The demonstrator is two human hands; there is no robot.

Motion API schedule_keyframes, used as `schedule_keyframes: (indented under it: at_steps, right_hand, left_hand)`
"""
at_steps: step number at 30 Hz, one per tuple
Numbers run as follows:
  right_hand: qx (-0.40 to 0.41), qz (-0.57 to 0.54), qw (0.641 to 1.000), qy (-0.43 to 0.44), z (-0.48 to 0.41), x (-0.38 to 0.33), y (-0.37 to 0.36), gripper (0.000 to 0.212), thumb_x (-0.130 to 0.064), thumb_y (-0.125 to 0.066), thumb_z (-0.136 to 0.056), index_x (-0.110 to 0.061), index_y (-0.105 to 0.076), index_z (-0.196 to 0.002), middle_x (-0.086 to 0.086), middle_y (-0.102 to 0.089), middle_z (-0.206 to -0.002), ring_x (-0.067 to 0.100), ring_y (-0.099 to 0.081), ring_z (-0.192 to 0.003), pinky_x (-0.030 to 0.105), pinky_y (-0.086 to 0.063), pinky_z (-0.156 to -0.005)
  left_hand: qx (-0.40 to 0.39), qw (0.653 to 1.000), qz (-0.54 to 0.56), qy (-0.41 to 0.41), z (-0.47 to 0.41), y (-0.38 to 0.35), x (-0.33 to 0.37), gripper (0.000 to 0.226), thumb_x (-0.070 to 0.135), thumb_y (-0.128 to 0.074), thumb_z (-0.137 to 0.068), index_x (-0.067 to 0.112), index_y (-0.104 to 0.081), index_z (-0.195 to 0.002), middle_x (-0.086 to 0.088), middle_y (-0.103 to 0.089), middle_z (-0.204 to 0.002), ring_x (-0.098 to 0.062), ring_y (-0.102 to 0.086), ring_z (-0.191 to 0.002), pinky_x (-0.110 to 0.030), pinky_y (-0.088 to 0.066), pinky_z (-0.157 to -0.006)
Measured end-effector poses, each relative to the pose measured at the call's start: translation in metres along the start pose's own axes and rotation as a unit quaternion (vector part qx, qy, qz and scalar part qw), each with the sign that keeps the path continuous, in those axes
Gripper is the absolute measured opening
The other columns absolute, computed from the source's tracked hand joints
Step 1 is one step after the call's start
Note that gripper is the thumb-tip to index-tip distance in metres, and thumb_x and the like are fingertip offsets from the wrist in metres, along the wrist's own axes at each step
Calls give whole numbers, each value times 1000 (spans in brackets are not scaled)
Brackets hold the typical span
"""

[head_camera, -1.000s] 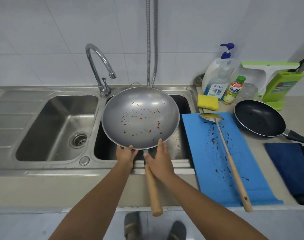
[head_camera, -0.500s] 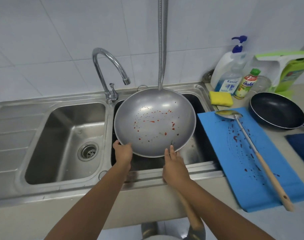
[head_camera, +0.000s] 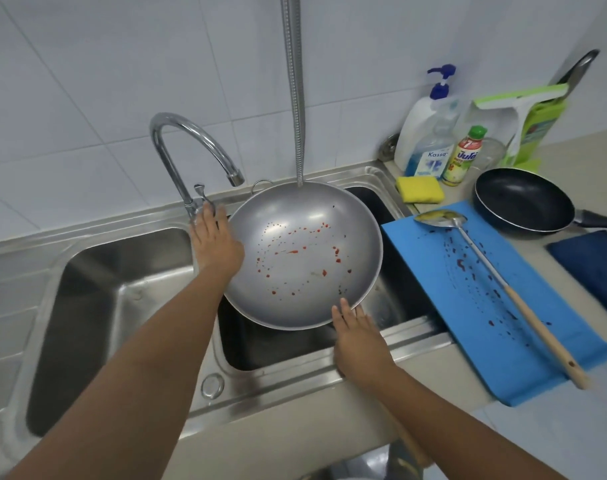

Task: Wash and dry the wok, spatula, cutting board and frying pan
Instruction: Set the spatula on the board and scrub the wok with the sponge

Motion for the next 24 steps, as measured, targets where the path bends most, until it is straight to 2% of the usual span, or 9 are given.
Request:
schedule_keyframes:
  at_steps: [4, 9, 12, 17, 24]
  right_hand:
    - [4, 0, 1000, 2, -2, 2, -1, 78, -10, -45, -94, -14, 4, -155, 8, 12, -162, 29, 1, -149, 39, 1, -119]
    - [20, 1, 1000, 5, -1, 0, 1, 71, -12, -40, -97, -15, 1, -155, 7, 8, -163, 30, -1, -149, 39, 1, -119]
    - [23, -4, 1000, 6, -1, 0, 1, 71, -14, -41, -98, -16, 1, -155, 6, 8, -163, 30, 0, -150, 40, 1, -119]
    - [21, 2, 1000, 8, -1, 1, 2, 69, -14, -39, -99, -15, 1, -155, 6, 9, -163, 30, 0, -150, 39, 1, -119]
    - [26, -10, 1000, 3, -1, 0, 3, 70, -11, -40, -98, -16, 0, -156, 6, 9, -163, 29, 1, -150, 39, 1, -119]
  left_hand:
    - [-15, 998, -57, 11, -25, 9, -12, 79, 17, -41, -92, 10, 7, -155, -13, 14, -162, -33, 9, -149, -50, 3, -120]
    - [-26, 996, -84, -10, -49, 14, -16, 79, 22, -39, -96, 10, 14, -153, -10, 15, -162, -31, 7, -150, -50, 0, -120]
    - [-59, 994, -87, -19, -61, 16, -13, 81, 26, -41, -96, 9, 13, -154, -10, 15, -162, -30, 5, -150, -50, -1, -121]
    - [-42, 994, -105, -9, -60, 22, -10, 79, 26, -42, -95, 7, 6, -154, -11, -3, -161, -30, -8, -147, -47, -8, -121]
    - [-39, 992, -122, 5, -18, 5, -21, 77, 20, -40, -93, 8, 6, -154, -15, 5, -161, -31, -3, -149, -47, -7, -121]
Point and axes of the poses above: each hand's wrist, its own z-axis away from the middle knuckle, its own y-axis out of the back of the hand, x = y × z, the point moved 6 cm from there along -z, towards the middle knuckle
